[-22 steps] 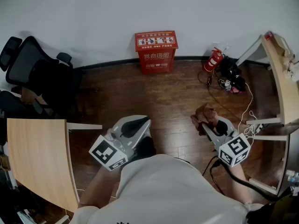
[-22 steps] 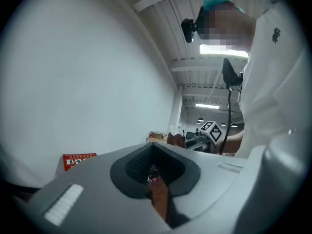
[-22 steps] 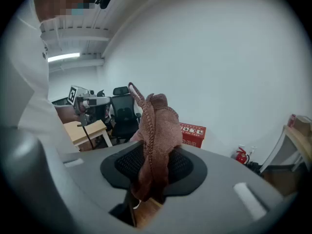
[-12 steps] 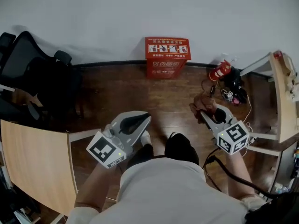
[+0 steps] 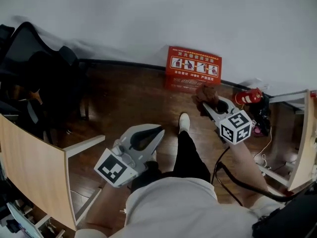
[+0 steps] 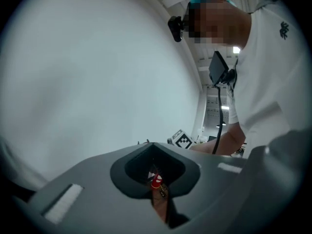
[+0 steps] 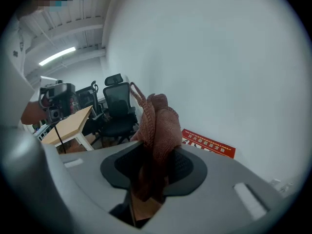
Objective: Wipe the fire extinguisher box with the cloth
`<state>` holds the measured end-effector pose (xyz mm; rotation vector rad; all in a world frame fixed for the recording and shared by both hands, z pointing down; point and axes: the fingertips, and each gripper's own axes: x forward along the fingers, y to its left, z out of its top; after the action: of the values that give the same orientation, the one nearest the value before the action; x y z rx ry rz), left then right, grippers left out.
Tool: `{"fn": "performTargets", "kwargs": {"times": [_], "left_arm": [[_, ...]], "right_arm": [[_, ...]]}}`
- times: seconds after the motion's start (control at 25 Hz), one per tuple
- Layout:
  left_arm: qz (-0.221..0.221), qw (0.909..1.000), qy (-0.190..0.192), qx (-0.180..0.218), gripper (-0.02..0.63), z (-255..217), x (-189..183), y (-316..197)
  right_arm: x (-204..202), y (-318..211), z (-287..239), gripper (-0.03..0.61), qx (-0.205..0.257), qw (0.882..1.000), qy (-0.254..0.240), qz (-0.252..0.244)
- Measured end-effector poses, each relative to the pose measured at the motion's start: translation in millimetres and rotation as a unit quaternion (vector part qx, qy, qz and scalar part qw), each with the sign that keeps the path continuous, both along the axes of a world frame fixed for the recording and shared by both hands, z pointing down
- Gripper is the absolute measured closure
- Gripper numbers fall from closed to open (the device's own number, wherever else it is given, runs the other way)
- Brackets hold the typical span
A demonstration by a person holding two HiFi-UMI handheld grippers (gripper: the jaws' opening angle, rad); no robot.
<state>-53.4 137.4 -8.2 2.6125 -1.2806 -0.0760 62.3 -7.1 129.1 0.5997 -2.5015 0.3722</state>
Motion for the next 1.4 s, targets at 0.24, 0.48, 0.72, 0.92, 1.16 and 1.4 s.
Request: {"fn": "performTargets", "kwargs": {"times": [0.24,0.48,0.72,0.92,1.16,1.4], "left_arm": [[0.002,0.9975,0.001,-0.07,0.614,87.2,6.5,-129.6],[0.023,0.9953,0.005,-0.093,0.614,139.9,36.7,-206.8],[0.058,0.9891,0.006,-0.135,0.614,186.7,67.3,-245.9],[0.092,0.9851,0.011,-0.145,0.614,203.5,96.6,-272.6],[0.137,0.9785,0.01,-0.154,0.614,211.6,135.5,-295.1],[0.176,0.9717,0.005,-0.157,0.614,218.6,168.5,-312.8]], "right_arm": [[-68.8,-133.8,130.9,0.456,-0.064,0.998,0.018,-0.02],[-114.3,-216.5,225.2,0.456,-0.099,0.994,0.026,-0.024],[-94.3,-250.2,300.5,0.456,-0.137,0.99,0.04,0.008],[-19.4,-267.3,314.1,0.456,-0.15,0.986,0.048,0.051],[67.3,-284.0,314.9,0.456,-0.156,0.982,0.043,0.096],[121.3,-300.2,317.2,0.457,-0.168,0.976,-0.001,0.138]]}}
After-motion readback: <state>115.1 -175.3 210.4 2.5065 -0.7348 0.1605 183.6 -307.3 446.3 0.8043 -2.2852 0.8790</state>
